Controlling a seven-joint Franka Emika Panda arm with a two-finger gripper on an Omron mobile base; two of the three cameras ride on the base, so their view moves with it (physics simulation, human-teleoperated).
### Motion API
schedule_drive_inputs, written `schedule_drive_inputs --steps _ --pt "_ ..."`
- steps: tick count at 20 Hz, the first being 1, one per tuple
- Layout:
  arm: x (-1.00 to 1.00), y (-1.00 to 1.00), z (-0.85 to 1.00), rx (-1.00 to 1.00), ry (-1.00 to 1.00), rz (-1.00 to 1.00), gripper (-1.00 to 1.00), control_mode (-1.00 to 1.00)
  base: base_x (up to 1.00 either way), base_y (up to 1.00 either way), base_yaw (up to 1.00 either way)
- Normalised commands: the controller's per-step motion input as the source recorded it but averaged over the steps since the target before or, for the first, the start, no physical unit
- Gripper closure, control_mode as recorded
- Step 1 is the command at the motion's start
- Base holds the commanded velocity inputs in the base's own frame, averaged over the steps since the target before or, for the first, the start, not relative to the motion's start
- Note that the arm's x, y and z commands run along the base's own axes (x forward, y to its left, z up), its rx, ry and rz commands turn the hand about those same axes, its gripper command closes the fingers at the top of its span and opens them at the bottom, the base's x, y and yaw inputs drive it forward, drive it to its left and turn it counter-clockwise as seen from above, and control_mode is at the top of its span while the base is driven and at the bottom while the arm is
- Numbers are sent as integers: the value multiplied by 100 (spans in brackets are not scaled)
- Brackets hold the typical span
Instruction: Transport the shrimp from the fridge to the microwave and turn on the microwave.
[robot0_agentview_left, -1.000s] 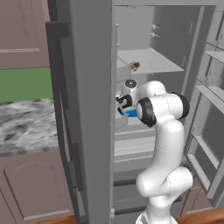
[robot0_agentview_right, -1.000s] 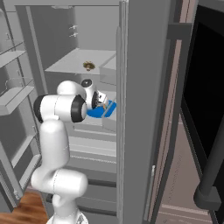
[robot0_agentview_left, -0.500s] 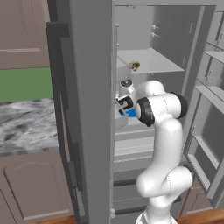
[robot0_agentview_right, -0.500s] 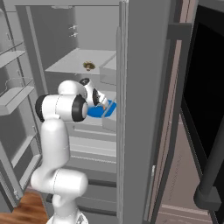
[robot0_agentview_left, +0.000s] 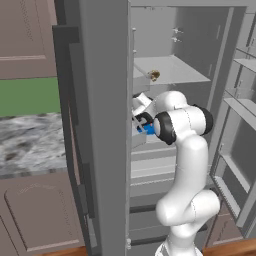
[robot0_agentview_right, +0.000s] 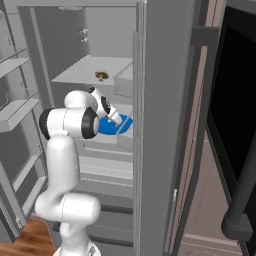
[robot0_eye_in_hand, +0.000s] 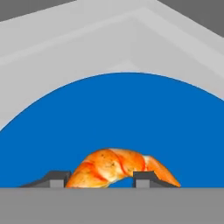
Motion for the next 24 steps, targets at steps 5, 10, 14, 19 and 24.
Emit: schedule_drive_inputs --steps 5,10,14,19,24 --pt "-40 0 -48 9 -13 -25 100 -100 0 0 0" --pt "-13 -1 0 9 -44 -8 100 -100 0 0 0" --pt "-41 -7 -9 8 -46 -4 100 -100 0 0 0" --pt "-53 0 13 0 -19 9 100 -100 0 0 0" --pt "-50 0 71 2 -2 5 100 -100 0 0 0"
